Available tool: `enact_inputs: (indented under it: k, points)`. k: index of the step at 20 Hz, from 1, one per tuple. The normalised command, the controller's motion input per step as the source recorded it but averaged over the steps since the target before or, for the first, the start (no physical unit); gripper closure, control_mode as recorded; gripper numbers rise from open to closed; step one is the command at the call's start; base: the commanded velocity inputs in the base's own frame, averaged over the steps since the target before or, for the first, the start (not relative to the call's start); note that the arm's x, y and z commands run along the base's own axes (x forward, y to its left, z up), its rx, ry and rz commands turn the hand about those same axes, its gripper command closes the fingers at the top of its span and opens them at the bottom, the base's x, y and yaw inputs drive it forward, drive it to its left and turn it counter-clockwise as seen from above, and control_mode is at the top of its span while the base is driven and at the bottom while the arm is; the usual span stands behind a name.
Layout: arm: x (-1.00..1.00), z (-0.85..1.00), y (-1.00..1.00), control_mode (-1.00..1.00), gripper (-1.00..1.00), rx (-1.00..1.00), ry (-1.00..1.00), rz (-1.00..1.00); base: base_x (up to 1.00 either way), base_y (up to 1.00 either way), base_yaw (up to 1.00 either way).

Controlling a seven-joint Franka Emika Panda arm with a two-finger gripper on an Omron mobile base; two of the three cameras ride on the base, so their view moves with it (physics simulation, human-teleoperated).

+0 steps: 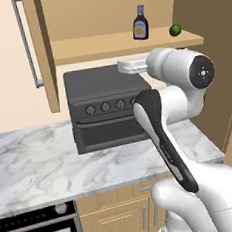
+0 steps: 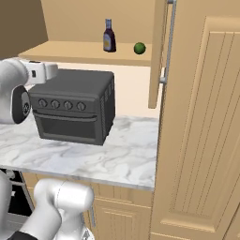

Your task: The dining table condiment station is running low on condiment bottle. Refill the condiment station by opening the cabinet and taking the condiment bottle from the cabinet and placing it on the dining table.

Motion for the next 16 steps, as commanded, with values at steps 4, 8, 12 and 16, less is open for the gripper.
enact_inputs:
  k: [4, 8, 12, 16]
  points:
    - [0.00, 0.51, -0.92, -1.00, -1.00, -0.13, -0.08, -0.35, 0.00, 0.00, 0.00]
    - [0.00, 0.15, -0.68, -1.00, -1.00, 0.00, -0.04, -0.15, 0.00, 0.00, 0.00]
    - [0.00, 0.00, -0.73, -1.00, -1.00, 0.07, -0.07, -0.01, 0.00, 0.00, 0.00]
    - [0.00, 0.00, -0.85, -1.00, -1.00, 0.13, -0.06, 0.00, 0.00, 0.00, 0.00]
